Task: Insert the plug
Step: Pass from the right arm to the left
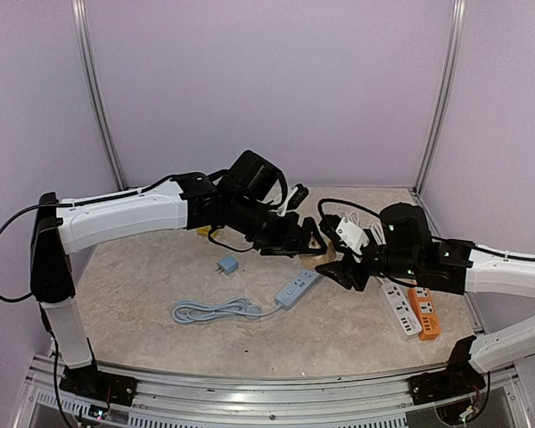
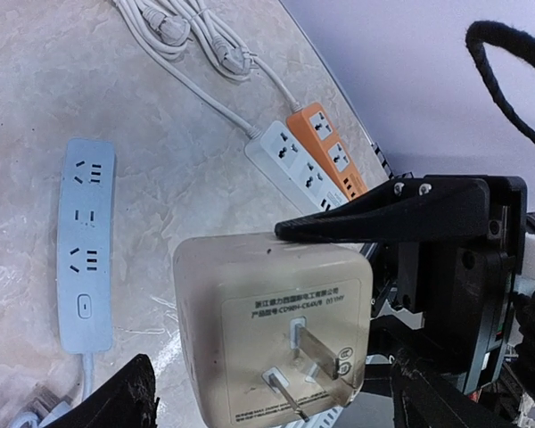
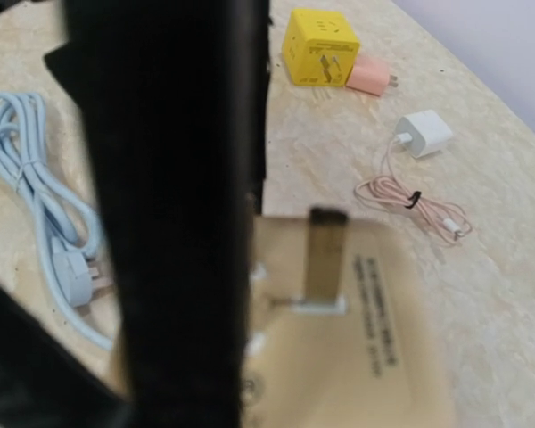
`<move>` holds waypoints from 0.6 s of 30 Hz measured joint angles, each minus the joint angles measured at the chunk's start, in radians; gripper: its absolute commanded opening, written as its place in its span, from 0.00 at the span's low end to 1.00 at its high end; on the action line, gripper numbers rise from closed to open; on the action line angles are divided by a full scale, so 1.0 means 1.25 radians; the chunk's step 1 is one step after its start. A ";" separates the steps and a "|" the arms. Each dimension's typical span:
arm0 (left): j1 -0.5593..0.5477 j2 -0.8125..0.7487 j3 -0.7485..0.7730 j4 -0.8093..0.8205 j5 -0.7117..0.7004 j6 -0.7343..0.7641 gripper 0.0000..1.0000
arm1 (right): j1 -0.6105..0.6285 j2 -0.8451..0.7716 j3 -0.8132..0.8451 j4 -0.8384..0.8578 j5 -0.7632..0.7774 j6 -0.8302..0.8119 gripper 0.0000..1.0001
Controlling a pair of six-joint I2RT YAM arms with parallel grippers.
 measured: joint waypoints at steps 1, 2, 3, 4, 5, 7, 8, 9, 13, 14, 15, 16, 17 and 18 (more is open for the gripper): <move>0.000 0.001 0.000 0.000 0.000 -0.001 0.83 | 0.000 0.002 0.000 0.000 -0.001 0.000 0.00; 0.000 0.002 0.001 0.000 0.001 -0.002 0.80 | 0.000 0.004 0.000 0.000 -0.002 0.000 0.00; 0.000 0.004 0.001 0.000 0.002 -0.003 0.77 | 0.000 0.006 0.000 0.000 -0.003 0.000 0.00; 0.000 0.006 0.002 0.000 0.002 -0.003 0.75 | 0.000 0.009 0.000 0.000 -0.003 0.000 0.00; -0.001 0.009 0.002 0.000 0.002 -0.005 0.75 | 0.000 0.010 0.000 0.000 -0.004 0.000 0.00; -0.001 0.014 0.004 0.000 0.002 -0.004 0.75 | 0.000 0.013 0.000 0.000 -0.007 0.000 0.00; -0.001 0.016 0.005 0.000 0.002 -0.004 0.75 | 0.000 0.014 0.000 0.000 -0.009 0.000 0.00; -0.002 0.019 0.006 0.000 0.002 -0.004 0.75 | 0.000 0.014 0.000 0.000 -0.010 0.000 0.00; -0.003 0.020 0.009 0.000 0.002 -0.004 0.69 | 0.000 0.015 0.004 -0.001 -0.014 0.000 0.00; -0.003 0.020 0.010 0.000 0.002 -0.004 0.66 | 0.000 0.015 0.007 -0.001 -0.015 0.000 0.00; -0.004 0.020 0.011 0.000 0.002 -0.006 0.63 | 0.000 0.016 0.009 -0.001 -0.016 0.000 0.00; -0.004 0.020 0.011 -0.001 0.000 -0.003 0.61 | 0.000 0.017 0.013 -0.001 -0.017 0.000 0.00; -0.003 0.020 0.011 -0.001 0.000 -0.005 0.58 | 0.000 0.019 0.015 -0.004 -0.016 0.000 0.00; -0.003 0.020 0.011 -0.003 -0.002 -0.001 0.55 | 0.000 0.020 0.016 -0.007 -0.016 0.000 0.00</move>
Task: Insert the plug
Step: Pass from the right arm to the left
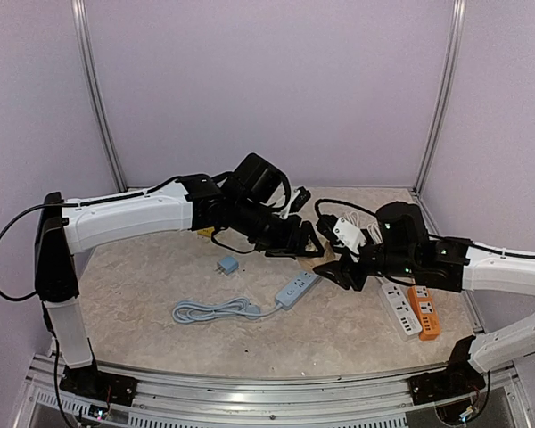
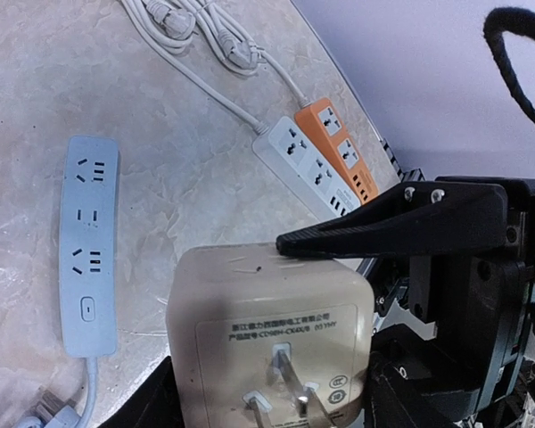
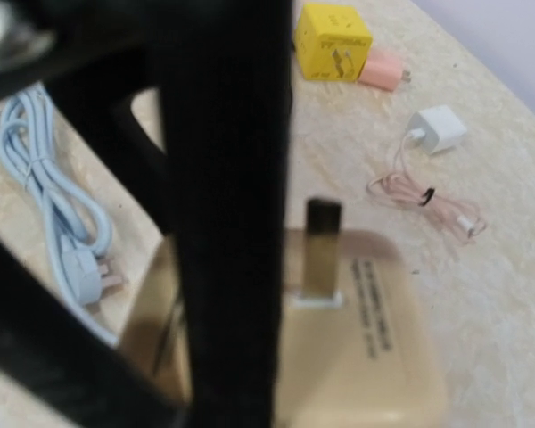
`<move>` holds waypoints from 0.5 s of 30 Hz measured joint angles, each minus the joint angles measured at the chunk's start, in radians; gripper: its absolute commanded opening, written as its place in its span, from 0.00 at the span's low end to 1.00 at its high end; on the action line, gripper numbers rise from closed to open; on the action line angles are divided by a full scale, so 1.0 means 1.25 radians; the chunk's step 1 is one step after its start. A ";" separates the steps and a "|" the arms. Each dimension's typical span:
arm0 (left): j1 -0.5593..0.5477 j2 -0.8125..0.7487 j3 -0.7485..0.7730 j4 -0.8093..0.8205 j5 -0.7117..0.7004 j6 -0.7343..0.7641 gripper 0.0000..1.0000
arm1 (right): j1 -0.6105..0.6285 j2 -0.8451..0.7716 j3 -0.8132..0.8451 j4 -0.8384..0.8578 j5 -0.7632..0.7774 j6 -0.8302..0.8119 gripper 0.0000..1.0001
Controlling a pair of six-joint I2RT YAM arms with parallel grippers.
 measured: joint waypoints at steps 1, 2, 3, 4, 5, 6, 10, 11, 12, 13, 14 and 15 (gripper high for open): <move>0.000 0.001 0.000 -0.003 -0.002 0.000 0.53 | 0.000 0.001 0.000 -0.004 0.000 0.000 0.00; 0.000 0.002 0.000 -0.007 -0.005 0.003 0.49 | 0.000 0.003 0.001 -0.009 -0.001 0.000 0.00; 0.000 0.004 0.000 -0.010 -0.005 0.005 0.45 | 0.000 0.004 0.001 -0.013 -0.002 0.001 0.00; 0.000 0.005 0.000 -0.010 -0.005 0.005 0.40 | 0.000 0.005 0.001 -0.016 -0.002 0.002 0.00; 0.000 0.007 0.000 -0.011 -0.004 0.005 0.37 | 0.000 0.007 0.001 -0.017 -0.002 0.002 0.00; 0.000 0.008 0.000 -0.011 -0.004 0.005 0.34 | 0.000 0.008 0.001 -0.019 -0.002 0.002 0.00; 0.000 0.009 0.000 -0.010 -0.003 0.005 0.20 | 0.000 0.008 0.001 -0.020 -0.002 0.002 0.11; 0.000 0.009 0.000 -0.010 -0.003 0.005 0.17 | 0.000 0.008 0.001 -0.020 -0.002 0.002 0.17; 0.000 0.009 0.000 -0.010 -0.002 0.004 0.13 | 0.000 0.008 0.001 -0.020 -0.002 0.002 0.24; 0.000 0.009 0.000 -0.010 -0.002 0.004 0.11 | 0.000 0.008 0.001 -0.020 -0.002 0.002 0.33; 0.000 0.009 -0.001 -0.008 -0.001 0.003 0.09 | 0.000 0.007 0.001 -0.020 -0.002 0.002 0.42; 0.002 0.009 -0.004 -0.003 0.002 0.002 0.07 | 0.000 0.006 0.000 -0.020 -0.001 0.002 0.50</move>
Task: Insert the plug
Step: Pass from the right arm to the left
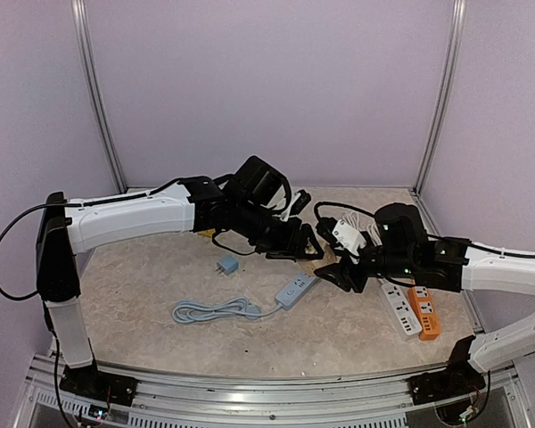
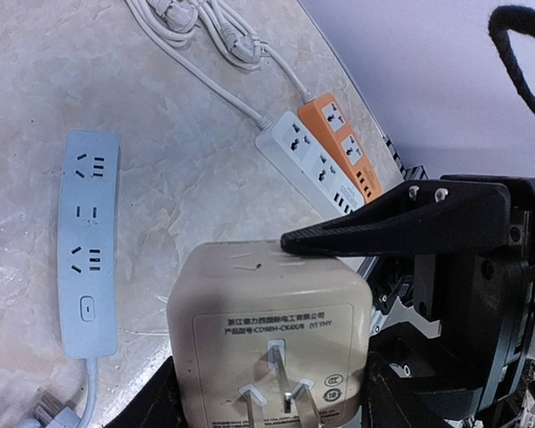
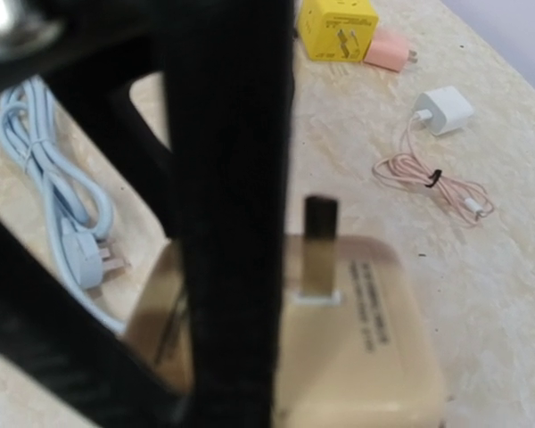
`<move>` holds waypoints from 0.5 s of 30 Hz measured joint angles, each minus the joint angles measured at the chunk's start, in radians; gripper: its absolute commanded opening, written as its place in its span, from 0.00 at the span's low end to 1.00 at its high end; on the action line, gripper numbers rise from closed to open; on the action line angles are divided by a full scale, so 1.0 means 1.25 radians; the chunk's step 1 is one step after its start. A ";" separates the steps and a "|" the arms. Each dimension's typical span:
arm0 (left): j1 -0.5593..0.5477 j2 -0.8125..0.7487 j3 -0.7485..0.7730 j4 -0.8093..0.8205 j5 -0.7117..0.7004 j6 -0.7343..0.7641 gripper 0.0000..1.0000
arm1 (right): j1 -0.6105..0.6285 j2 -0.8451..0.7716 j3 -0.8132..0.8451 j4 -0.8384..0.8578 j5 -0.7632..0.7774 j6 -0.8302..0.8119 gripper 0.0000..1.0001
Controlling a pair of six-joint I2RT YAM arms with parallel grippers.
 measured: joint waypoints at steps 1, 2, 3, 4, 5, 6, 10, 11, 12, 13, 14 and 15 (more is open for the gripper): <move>0.002 0.000 -0.009 0.016 0.009 -0.002 0.06 | 0.000 -0.002 -0.001 -0.001 0.001 0.000 0.55; 0.003 0.000 -0.012 0.020 0.012 -0.003 0.05 | 0.000 -0.005 -0.004 0.000 0.003 0.000 0.60; 0.005 -0.003 -0.025 0.040 0.020 -0.006 0.04 | 0.000 -0.010 -0.009 0.000 0.004 -0.001 0.65; 0.008 -0.008 -0.042 0.061 0.031 -0.012 0.04 | 0.000 -0.018 -0.016 0.003 0.002 -0.004 0.70; 0.009 -0.014 -0.060 0.083 0.044 -0.020 0.03 | 0.000 -0.028 -0.024 0.007 -0.001 -0.005 0.74; 0.011 -0.021 -0.075 0.102 0.052 -0.027 0.03 | 0.000 -0.042 -0.033 0.019 -0.007 -0.007 0.76; 0.031 -0.056 -0.167 0.199 0.097 -0.065 0.00 | 0.001 -0.121 -0.070 0.092 -0.028 -0.019 0.86; 0.036 -0.064 -0.186 0.223 0.108 -0.073 0.00 | 0.001 -0.144 -0.081 0.112 -0.034 -0.023 0.88; 0.040 -0.073 -0.203 0.247 0.117 -0.079 0.00 | 0.001 -0.167 -0.092 0.129 -0.039 -0.025 0.89; 0.045 -0.080 -0.216 0.264 0.124 -0.082 0.00 | 0.001 -0.186 -0.101 0.146 -0.045 -0.027 0.91; 0.048 -0.090 -0.229 0.285 0.130 -0.085 0.00 | 0.001 -0.198 -0.107 0.158 -0.049 -0.026 0.92; 0.050 -0.101 -0.242 0.310 0.136 -0.087 0.00 | 0.001 -0.213 -0.113 0.173 -0.052 -0.024 0.92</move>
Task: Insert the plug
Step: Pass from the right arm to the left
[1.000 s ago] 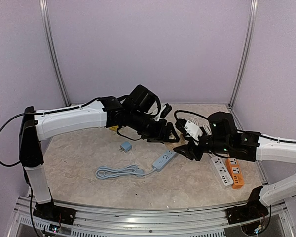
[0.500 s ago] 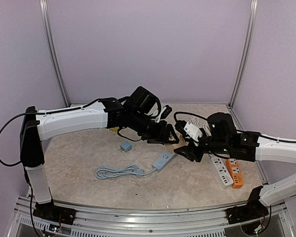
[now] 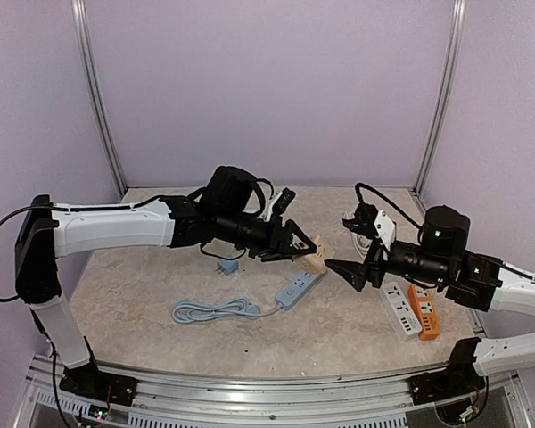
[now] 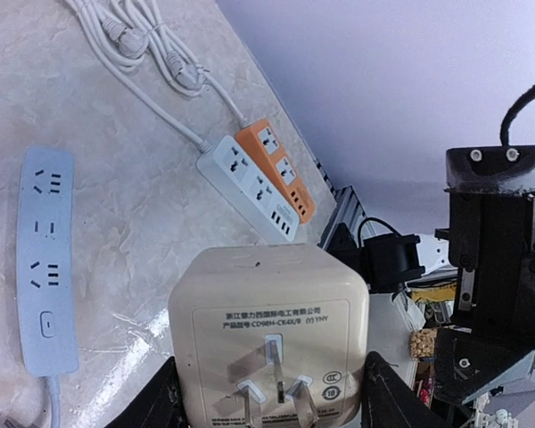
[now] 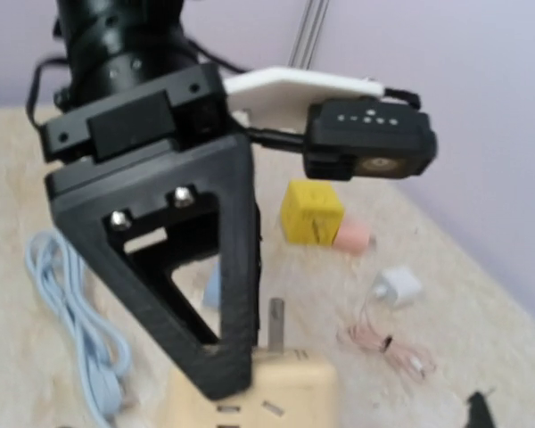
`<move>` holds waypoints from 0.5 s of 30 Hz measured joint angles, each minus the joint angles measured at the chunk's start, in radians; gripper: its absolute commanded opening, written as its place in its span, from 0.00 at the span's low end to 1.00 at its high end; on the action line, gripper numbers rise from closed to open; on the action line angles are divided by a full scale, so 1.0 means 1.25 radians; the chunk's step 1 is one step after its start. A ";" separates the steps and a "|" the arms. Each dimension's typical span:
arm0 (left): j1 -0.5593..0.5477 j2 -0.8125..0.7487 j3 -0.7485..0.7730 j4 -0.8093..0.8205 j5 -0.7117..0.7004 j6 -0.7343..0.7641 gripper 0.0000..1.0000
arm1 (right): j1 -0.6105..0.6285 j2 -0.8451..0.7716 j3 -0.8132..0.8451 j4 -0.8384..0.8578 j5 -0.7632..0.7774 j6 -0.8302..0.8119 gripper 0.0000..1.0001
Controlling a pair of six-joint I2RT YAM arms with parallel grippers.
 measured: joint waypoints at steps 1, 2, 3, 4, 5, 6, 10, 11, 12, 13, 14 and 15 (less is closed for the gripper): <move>0.000 -0.007 -0.008 0.018 0.005 0.000 0.00 | 0.000 -0.009 -0.003 0.007 -0.001 0.005 0.93; 0.000 -0.017 -0.017 0.038 0.011 0.001 0.00 | 0.000 -0.017 -0.006 0.016 -0.003 0.013 0.94; 0.000 -0.028 -0.028 0.060 0.018 0.004 0.00 | 0.000 -0.026 -0.010 0.024 -0.005 0.022 0.95; 0.000 -0.040 -0.038 0.079 0.023 0.009 0.00 | 0.000 -0.034 -0.012 0.029 -0.008 0.037 0.96; 0.000 -0.051 -0.046 0.095 0.030 0.017 0.00 | 0.000 -0.042 -0.015 0.035 -0.012 0.052 0.97; 0.000 -0.061 -0.054 0.111 0.034 0.027 0.00 | 0.000 -0.049 -0.019 0.043 -0.016 0.070 0.97; 0.000 -0.121 -0.109 0.195 0.055 0.081 0.00 | 0.000 -0.086 -0.041 0.072 -0.034 0.162 1.00; 0.000 -0.137 -0.125 0.219 0.060 0.094 0.00 | 0.000 -0.097 -0.050 0.085 -0.040 0.186 1.00; 0.000 -0.154 -0.142 0.241 0.065 0.106 0.00 | 0.000 -0.110 -0.058 0.098 -0.045 0.210 1.00; -0.001 -0.166 -0.153 0.258 0.071 0.116 0.00 | 0.000 -0.120 -0.065 0.110 -0.050 0.229 1.00; -0.001 -0.179 -0.164 0.276 0.079 0.127 0.00 | 0.000 -0.132 -0.075 0.126 -0.055 0.251 1.00; -0.002 -0.190 -0.172 0.294 0.085 0.138 0.00 | 0.000 -0.142 -0.083 0.143 -0.061 0.272 1.00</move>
